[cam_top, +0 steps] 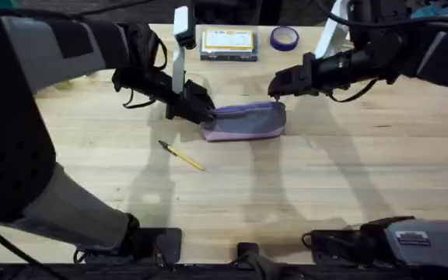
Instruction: Unzip the bag, pick up the pens from the table one at a time and place them inside, then zip the bag closed.
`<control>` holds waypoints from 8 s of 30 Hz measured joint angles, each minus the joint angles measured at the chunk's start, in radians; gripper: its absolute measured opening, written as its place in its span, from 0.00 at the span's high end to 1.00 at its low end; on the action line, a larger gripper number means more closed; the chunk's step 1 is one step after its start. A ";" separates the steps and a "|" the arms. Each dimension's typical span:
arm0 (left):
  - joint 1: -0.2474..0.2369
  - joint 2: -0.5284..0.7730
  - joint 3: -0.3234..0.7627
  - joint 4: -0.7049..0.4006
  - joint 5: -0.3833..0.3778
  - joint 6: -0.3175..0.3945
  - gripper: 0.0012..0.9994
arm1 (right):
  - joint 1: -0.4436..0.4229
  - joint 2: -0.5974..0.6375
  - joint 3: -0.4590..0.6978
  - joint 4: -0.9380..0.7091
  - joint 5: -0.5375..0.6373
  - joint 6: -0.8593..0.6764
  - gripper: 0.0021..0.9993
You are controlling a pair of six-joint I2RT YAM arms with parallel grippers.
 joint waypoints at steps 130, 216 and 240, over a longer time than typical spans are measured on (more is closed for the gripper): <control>0.148 -0.380 0.002 -0.187 -0.045 0.004 0.01 | 0.252 -0.140 0.202 -0.168 0.321 -0.946 0.01; 0.148 -0.380 0.002 -0.189 -0.045 0.004 0.01 | 0.307 0.265 0.202 -0.127 0.118 -0.957 0.00; 0.151 -0.380 0.002 -0.174 -0.045 0.004 0.01 | 0.316 0.052 0.227 -0.235 0.099 -0.881 0.00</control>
